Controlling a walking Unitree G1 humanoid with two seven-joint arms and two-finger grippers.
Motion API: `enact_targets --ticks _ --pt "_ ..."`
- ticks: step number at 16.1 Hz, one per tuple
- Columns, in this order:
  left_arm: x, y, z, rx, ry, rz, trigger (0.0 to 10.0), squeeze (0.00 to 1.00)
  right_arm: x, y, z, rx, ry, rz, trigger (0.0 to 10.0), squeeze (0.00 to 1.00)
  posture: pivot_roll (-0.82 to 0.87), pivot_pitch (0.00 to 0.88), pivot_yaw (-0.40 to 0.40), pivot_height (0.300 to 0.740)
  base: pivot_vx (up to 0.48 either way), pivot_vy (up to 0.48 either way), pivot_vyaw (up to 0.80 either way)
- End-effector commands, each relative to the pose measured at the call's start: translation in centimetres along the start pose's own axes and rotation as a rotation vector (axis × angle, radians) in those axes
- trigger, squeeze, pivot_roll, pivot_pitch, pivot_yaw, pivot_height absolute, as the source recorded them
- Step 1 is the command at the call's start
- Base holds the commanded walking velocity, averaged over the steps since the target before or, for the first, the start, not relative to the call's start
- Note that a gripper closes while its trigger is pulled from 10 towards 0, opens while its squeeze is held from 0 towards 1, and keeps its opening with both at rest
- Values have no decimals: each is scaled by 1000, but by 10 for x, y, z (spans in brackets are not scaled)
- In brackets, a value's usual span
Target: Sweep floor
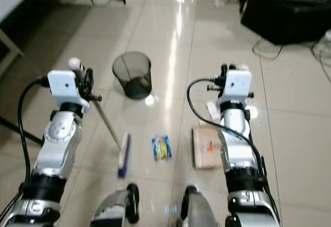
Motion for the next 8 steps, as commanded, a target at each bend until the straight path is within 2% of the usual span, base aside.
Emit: enact_targets --ticks 1,4,8 --pt "2 1 16 19 -88 -5 10000 0 4 6 11 11 -71 19 10000 0 69 328 97 740 0 0 0" --pt "6 -4 20 26 -116 1 10000 0 3 6 7 19 -87 27 10000 0 86 372 106 740 0 0 0" --pt "9 -4 20 22 -129 16 10000 0 2 5 2 44 -81 11 10000 0 84 366 109 740 0 0 0"
Point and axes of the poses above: a point about 5 cm out from each wrist's last joint towards the gripper, its own x axis pointing out of the wrist towards the gripper, its own z axis along the axis of the wrist's last joint, y = z × x, the point moved 2 cm from there along x, pointing out of the wrist towards the gripper, and after that the axes turned 13 degrees about x, right-handed, at the moved point
